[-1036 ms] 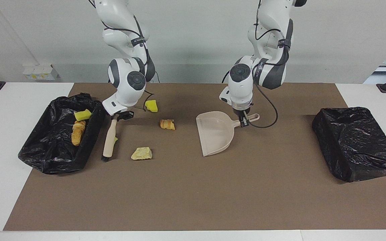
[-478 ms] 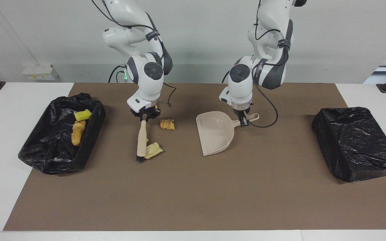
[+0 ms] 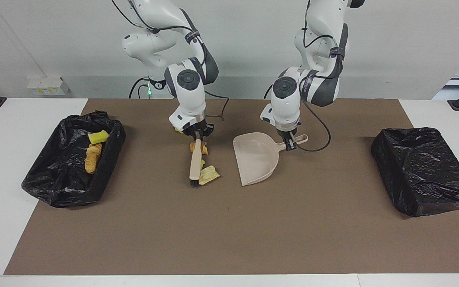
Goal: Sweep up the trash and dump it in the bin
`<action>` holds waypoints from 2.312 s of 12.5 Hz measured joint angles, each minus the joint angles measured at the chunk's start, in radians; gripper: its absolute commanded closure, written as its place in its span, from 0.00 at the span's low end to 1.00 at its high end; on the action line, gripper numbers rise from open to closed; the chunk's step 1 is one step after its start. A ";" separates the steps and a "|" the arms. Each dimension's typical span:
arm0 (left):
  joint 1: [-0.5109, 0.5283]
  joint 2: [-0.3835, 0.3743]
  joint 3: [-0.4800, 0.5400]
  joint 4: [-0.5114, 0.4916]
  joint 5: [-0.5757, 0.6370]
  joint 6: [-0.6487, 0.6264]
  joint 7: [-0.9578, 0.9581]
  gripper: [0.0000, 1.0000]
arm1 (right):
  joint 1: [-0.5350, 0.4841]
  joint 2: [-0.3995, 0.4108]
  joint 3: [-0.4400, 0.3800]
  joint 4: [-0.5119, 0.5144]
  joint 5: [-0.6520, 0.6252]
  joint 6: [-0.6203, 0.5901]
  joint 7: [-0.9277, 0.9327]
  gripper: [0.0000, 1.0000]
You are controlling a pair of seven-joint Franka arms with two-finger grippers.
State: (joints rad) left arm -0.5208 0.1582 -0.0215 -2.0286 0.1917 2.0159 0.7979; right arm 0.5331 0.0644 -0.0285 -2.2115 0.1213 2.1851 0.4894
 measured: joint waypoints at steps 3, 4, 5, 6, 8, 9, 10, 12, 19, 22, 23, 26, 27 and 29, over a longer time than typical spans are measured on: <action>0.000 0.001 0.000 -0.012 0.000 0.026 -0.003 1.00 | 0.047 0.000 0.004 0.003 0.189 0.000 -0.111 1.00; 0.000 0.001 0.000 -0.018 0.000 0.036 -0.003 1.00 | 0.053 0.000 0.004 0.003 0.248 -0.002 -0.194 1.00; 0.000 0.001 0.000 -0.023 0.000 0.041 -0.003 1.00 | 0.055 0.000 0.006 0.003 0.294 -0.006 -0.269 1.00; -0.002 0.001 0.000 -0.027 0.000 0.046 -0.005 1.00 | 0.056 0.000 0.006 0.003 0.339 -0.010 -0.333 1.00; -0.009 0.000 0.000 -0.029 0.000 0.052 -0.008 1.00 | 0.057 -0.006 0.006 0.016 0.439 -0.014 -0.422 1.00; -0.013 0.001 0.000 -0.030 0.000 0.055 -0.009 1.00 | 0.056 -0.018 0.006 0.030 0.459 -0.033 -0.433 1.00; -0.015 0.001 0.000 -0.030 0.000 0.057 -0.010 1.00 | 0.051 -0.038 0.005 0.045 0.463 -0.067 -0.433 1.00; -0.016 0.001 0.000 -0.030 0.000 0.058 -0.010 1.00 | 0.011 -0.087 -0.002 0.068 0.464 -0.160 -0.433 1.00; -0.016 0.000 0.000 -0.031 0.000 0.059 -0.010 1.00 | -0.180 -0.141 -0.012 0.031 0.312 -0.395 -0.433 1.00; -0.016 0.000 0.001 -0.031 0.000 0.060 -0.010 1.00 | -0.271 -0.223 -0.013 -0.056 0.266 -0.437 -0.473 1.00; -0.016 0.000 0.001 -0.031 0.000 0.060 -0.010 1.00 | -0.298 -0.273 -0.013 -0.100 0.259 -0.443 -0.481 1.00; -0.016 0.000 0.001 -0.032 0.000 0.060 -0.010 1.00 | -0.378 -0.442 -0.014 -0.258 0.185 -0.451 -0.482 1.00; -0.016 0.000 0.001 -0.032 0.000 0.061 -0.010 1.00 | -0.401 -0.490 -0.014 -0.308 0.158 -0.451 -0.482 1.00; -0.016 0.000 0.001 -0.032 0.000 0.061 -0.010 1.00 | -0.428 -0.566 -0.014 -0.390 0.129 -0.451 -0.476 1.00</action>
State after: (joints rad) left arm -0.5369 0.1587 -0.0204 -2.0605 0.1917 2.0769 0.7881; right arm 0.1056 -0.5017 -0.0424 -2.6017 0.2505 1.7344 0.0131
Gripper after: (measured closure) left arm 0.683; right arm 0.740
